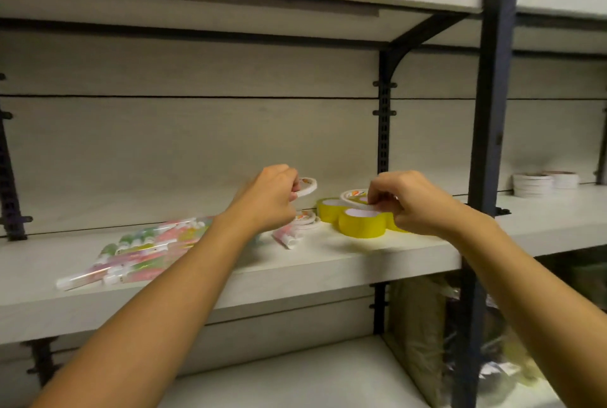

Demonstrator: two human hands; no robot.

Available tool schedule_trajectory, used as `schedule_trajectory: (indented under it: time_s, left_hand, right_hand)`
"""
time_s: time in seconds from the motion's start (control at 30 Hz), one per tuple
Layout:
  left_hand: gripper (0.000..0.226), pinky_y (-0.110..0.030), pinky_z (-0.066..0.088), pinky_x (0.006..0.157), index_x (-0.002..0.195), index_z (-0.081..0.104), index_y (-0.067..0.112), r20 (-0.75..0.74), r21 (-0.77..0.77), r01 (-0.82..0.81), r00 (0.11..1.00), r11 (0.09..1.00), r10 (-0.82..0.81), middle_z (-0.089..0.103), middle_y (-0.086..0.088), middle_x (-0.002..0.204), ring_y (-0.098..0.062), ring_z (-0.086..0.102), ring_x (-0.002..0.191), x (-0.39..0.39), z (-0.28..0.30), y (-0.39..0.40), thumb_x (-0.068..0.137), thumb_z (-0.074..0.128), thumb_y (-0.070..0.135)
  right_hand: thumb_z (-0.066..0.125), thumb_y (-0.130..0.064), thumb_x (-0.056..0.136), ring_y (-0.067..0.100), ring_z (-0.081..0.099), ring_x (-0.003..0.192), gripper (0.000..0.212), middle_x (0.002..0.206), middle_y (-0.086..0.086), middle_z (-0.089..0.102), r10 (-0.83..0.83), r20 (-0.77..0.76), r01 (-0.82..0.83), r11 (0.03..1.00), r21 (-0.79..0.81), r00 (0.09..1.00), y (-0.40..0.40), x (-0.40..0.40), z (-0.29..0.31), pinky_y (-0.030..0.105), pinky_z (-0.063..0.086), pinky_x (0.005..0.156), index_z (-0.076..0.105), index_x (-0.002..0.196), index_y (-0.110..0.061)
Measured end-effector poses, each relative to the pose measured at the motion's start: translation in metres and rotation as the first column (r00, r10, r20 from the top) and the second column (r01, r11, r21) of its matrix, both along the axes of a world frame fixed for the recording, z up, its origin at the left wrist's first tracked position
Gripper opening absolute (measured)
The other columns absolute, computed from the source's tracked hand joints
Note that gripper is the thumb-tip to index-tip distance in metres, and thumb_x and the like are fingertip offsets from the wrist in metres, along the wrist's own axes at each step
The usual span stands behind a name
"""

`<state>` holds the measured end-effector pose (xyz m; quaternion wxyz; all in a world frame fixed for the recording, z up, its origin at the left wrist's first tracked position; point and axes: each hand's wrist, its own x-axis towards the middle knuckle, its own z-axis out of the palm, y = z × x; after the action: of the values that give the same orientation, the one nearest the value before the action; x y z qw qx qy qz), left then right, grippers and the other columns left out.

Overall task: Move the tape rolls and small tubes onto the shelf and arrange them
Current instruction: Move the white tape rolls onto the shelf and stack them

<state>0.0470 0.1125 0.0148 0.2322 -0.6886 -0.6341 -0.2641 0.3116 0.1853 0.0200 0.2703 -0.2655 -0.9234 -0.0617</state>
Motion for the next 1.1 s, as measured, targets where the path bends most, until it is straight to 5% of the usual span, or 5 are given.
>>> schedule_trajectory:
  time_s: [0.23,0.6,0.8,0.97,1.1]
  left_hand:
    - [0.016,-0.034,0.048,0.080,0.091,0.050,0.028,-0.040,-0.087,0.086,0.995,0.992,-0.090,0.057,0.005,0.101,-0.021,0.055,0.097,0.041,-0.022,0.007,0.087,0.059,0.015]
    - [0.017,-0.038,0.051,0.079,0.089,0.048,0.030,-0.058,-0.109,0.282,0.955,0.953,-0.289,0.049,0.010,0.095,-0.018,0.054,0.093,0.138,-0.020,0.016,0.087,0.059,0.018]
    - [0.016,-0.041,0.052,0.078,0.088,0.049,0.027,-0.081,-0.114,0.338,0.934,0.934,-0.348,0.049,0.009,0.092,-0.017,0.052,0.089,0.206,-0.020,0.026,0.086,0.059,0.015]
    - [0.018,-0.027,0.042,0.068,0.091,0.050,0.024,-0.103,-0.142,0.331,0.932,0.933,-0.346,0.050,0.007,0.096,-0.014,0.049,0.090,0.270,-0.029,0.035,0.084,0.065,0.016]
    - [0.023,-0.025,0.039,0.064,0.093,0.052,0.022,-0.139,-0.182,0.293,0.937,0.939,-0.319,0.052,0.004,0.098,-0.015,0.049,0.087,0.315,-0.029,0.045,0.080,0.066,0.011]
  right_hand:
    - [0.063,-0.002,0.090,0.017,0.058,0.090,0.018,0.100,-0.004,0.061,-0.183,-0.004,0.183,0.982,0.051,0.983,-0.023,0.064,-0.015,0.038,0.055,0.081,0.067,0.100,-0.016]
    - [0.064,-0.002,0.089,0.013,0.055,0.091,0.023,0.101,-0.008,0.059,-0.429,-0.078,0.432,0.901,0.028,0.900,-0.026,0.155,-0.026,0.022,0.051,0.076,0.065,0.102,-0.022]
    - [0.063,-0.004,0.091,0.014,0.052,0.092,0.019,0.100,-0.009,0.053,-0.476,-0.084,0.479,0.878,0.022,0.876,-0.013,0.217,-0.027,0.019,0.045,0.073,0.064,0.102,-0.020]
    - [0.064,-0.005,0.091,0.014,0.053,0.089,0.018,0.100,-0.007,0.058,-0.500,-0.089,0.504,0.864,0.023,0.862,0.012,0.282,-0.026,0.032,0.054,0.077,0.064,0.098,-0.021]
    - [0.066,-0.004,0.089,0.013,0.054,0.089,0.020,0.099,-0.006,0.058,-0.506,-0.082,0.508,0.862,-0.001,0.859,0.037,0.330,-0.028,0.029,0.054,0.080,0.063,0.097,-0.022]
